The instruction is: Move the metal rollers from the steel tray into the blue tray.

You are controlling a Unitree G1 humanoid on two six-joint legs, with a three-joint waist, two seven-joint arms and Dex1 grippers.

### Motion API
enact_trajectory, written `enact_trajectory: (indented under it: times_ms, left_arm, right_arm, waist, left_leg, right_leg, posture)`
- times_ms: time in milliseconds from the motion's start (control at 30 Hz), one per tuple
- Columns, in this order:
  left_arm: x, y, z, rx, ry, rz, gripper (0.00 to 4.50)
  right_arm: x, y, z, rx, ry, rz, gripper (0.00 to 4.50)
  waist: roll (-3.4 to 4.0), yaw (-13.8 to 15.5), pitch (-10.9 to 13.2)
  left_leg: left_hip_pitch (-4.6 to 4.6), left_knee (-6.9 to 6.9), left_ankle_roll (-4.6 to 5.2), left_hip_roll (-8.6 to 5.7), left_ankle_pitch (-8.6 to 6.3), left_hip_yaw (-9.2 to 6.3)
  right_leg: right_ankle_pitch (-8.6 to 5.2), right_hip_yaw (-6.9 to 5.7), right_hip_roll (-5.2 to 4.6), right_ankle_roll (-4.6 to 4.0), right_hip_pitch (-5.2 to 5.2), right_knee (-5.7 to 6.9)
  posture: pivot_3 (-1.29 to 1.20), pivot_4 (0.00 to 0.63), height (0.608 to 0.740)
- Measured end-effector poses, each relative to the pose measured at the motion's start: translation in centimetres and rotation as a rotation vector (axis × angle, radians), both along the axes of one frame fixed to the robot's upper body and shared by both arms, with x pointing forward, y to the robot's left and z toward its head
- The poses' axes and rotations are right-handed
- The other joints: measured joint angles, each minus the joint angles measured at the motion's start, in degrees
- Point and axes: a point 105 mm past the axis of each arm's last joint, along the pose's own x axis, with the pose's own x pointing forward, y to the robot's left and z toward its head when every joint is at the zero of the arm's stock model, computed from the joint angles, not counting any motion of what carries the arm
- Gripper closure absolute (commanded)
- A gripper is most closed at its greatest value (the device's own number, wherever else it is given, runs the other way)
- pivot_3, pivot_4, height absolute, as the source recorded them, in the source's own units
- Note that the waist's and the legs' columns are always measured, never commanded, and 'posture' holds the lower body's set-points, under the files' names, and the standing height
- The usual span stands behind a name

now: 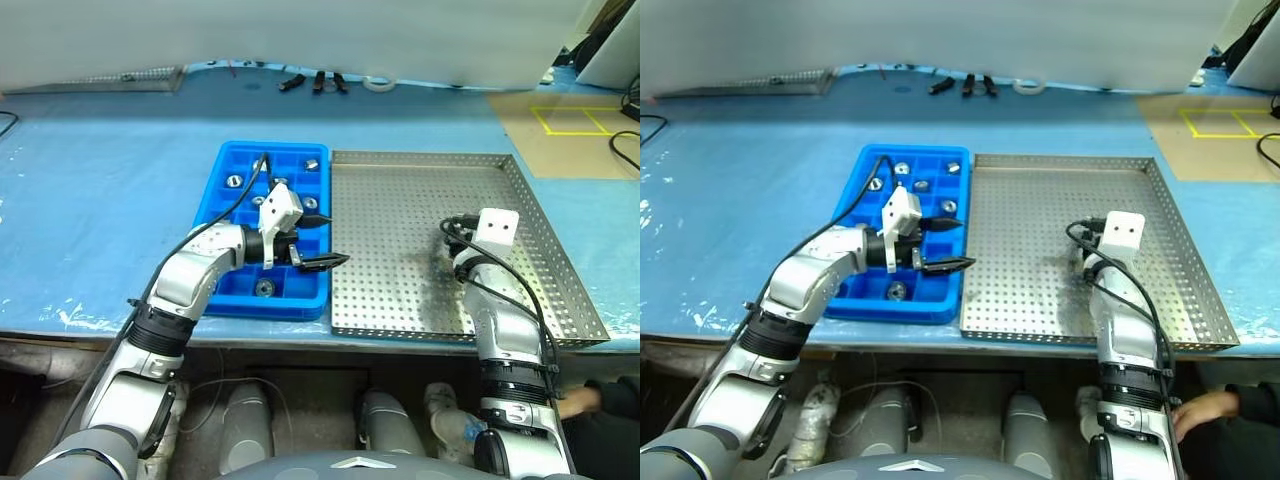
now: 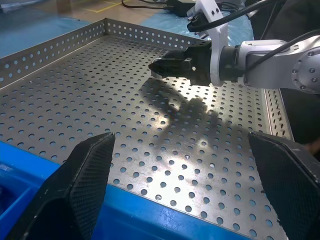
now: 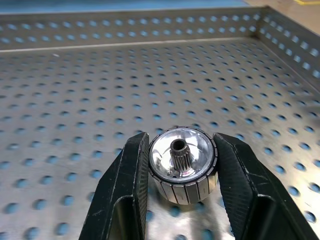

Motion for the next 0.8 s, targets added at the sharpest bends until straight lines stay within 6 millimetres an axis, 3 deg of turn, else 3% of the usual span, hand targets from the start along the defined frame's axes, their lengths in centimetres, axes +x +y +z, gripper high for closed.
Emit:
enact_trajectory:
  times_ms: [167,300,500,800]
  left_arm:
    - [-0.8,1.7,0.1,-0.012,0.040,0.005,0.00]
    - [-1.5,4.4,0.4,-0.022,0.085,0.029,0.00]
    - [-2.5,8.0,-0.5,0.010,0.130,0.103,0.00]
    - [-5.1,8.2,-1.4,0.018,0.144,0.154,0.00]
  right_arm:
    - [-0.4,5.6,4.5,0.001,-0.036,0.413,2.91]
    - [-2.4,9.2,7.1,-0.032,-0.031,0.729,2.91]
    - [-4.4,12.4,6.3,-0.043,0.072,1.021,2.91]
    - [-4.2,16.1,4.8,-0.104,0.131,1.195,2.91]
  waist:
    - [0.01,0.0,0.0]
    - [0.01,0.5,0.0]
    - [0.01,1.9,0.0]
    - [0.00,4.0,0.0]
  left_leg:
    - [0.06,-0.15,-0.02,0.09,0.01,0.00]
    - [0.04,-0.20,-0.03,0.11,0.02,-0.02]
    - [0.05,-0.23,-0.04,0.13,0.02,-0.02]
    - [-0.01,-0.30,-0.10,0.16,0.05,-0.08]
  right_leg:
    - [0.00,0.00,0.05,-0.01,0.01,-0.05]
    - [-0.01,-0.02,0.06,-0.02,0.05,-0.15]
    - [-0.01,-0.05,-0.01,-0.03,0.06,-0.18]
    - [-0.02,-0.08,-0.02,-0.05,0.04,-0.18]
  posture:
    - [-0.11,0.150,0.740]
    - [-0.07,0.150,0.740]
    - [0.05,0.150,0.740]
    - [0.17,0.150,0.740]
